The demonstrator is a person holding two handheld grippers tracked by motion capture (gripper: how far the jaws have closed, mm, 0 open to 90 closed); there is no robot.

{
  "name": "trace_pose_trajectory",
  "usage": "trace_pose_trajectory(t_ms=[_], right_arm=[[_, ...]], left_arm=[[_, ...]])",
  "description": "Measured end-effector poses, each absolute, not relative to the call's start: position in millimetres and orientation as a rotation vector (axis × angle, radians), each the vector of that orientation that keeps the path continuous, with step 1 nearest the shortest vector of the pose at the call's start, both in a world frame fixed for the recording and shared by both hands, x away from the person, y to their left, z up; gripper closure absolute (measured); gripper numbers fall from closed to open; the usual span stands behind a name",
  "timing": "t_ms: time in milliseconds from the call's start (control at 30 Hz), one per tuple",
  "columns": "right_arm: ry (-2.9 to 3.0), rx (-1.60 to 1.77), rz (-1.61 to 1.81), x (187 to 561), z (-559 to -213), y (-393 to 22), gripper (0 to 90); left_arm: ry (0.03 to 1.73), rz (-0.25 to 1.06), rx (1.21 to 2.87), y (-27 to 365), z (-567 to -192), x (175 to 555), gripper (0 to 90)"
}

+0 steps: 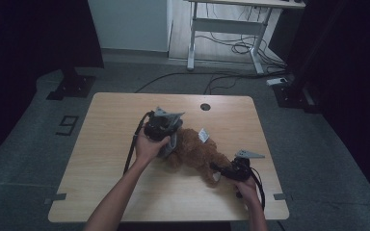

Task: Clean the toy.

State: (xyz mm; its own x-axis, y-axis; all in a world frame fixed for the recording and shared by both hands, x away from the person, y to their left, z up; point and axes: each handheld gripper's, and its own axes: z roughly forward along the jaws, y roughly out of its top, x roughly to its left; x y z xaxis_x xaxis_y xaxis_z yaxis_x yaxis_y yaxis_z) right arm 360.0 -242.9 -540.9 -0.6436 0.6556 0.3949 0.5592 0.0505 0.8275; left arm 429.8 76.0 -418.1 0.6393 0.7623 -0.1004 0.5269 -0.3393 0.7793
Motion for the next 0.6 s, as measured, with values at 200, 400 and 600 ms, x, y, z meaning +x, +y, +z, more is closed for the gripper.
trace_pose_trajectory(t_ms=[200,400,600], right_arm=[[2.223,1.262,1.662,360.0,-539.9,-241.9,59.9],[2.233,1.249,1.631,358.7,-537.4,-240.5,59.9],[2.245,1.241,1.591,358.4,-533.6,-240.9,59.9]], left_arm=[[1.075,0.222,1.986,92.9,-448.6,439.3,82.8],[1.069,0.257,1.999,102.7,-448.7,430.8,83.0],[1.077,0.312,2.019,113.6,-449.0,426.0,82.8]])
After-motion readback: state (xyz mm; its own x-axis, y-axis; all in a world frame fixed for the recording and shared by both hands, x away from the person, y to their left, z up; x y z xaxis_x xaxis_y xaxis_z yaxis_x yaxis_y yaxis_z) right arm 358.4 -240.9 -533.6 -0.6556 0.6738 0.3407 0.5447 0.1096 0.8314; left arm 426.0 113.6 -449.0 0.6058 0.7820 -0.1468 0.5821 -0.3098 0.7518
